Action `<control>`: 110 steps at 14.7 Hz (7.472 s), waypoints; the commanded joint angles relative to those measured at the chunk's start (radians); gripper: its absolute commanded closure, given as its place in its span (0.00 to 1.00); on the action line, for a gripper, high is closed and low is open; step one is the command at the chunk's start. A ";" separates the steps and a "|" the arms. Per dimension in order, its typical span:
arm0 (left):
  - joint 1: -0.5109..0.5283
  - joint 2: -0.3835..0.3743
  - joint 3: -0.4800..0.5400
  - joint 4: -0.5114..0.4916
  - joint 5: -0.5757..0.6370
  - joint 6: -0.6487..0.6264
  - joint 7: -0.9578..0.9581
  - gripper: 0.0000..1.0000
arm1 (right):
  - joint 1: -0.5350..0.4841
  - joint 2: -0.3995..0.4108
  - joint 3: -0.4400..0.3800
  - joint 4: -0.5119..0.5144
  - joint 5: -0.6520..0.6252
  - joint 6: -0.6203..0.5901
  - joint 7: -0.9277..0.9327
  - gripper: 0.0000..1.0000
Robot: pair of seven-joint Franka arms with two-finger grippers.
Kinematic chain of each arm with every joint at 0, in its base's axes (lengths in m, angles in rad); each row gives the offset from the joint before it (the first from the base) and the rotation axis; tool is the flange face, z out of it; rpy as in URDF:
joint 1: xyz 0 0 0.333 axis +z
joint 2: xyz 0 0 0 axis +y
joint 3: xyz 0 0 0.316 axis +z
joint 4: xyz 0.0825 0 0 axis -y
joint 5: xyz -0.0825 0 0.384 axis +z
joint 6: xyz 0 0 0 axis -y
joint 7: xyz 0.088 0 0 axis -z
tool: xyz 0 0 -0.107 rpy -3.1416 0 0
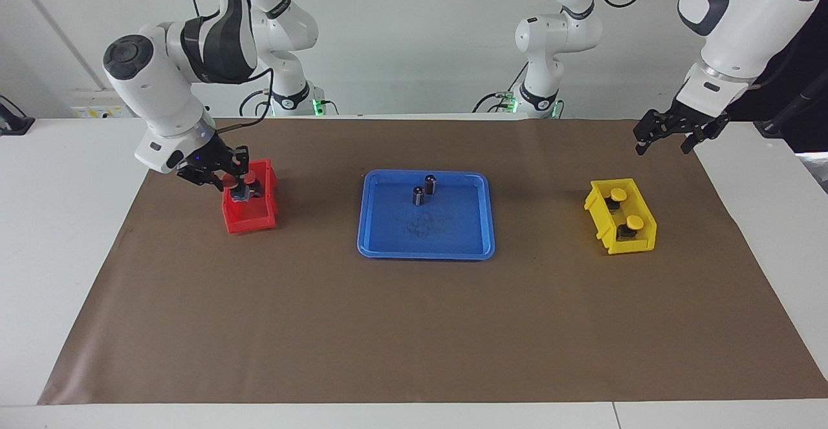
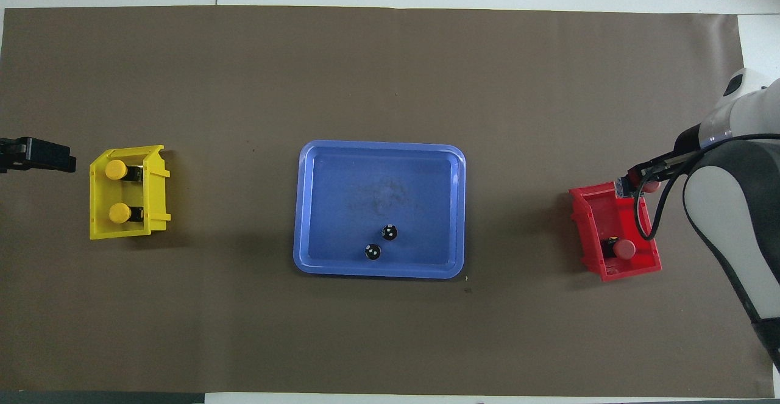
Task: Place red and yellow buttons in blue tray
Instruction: 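Carry the red button to the tray while the left gripper grasps a yellow button, then release the red button in the tray and withdraw the right gripper, then carry the yellow button into the tray with the left gripper and release, then withdraw the left gripper while the right gripper grasps the second red button, then carry the red button to the tray while the left gripper grasps a yellow button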
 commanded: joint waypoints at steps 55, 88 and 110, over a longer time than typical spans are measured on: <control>-0.575 0.320 -0.012 -0.108 -0.121 0.527 -0.685 0.98 | -0.064 -0.301 -0.011 -0.671 -0.041 0.436 0.050 0.28; -0.063 0.178 0.010 0.220 -0.054 -0.093 -0.062 0.00 | -0.090 -0.276 -0.009 -0.756 -0.041 0.536 -0.044 0.48; -0.007 0.137 0.014 0.115 -0.057 0.007 -0.001 0.00 | 0.356 0.242 0.024 0.265 0.040 0.114 0.649 0.72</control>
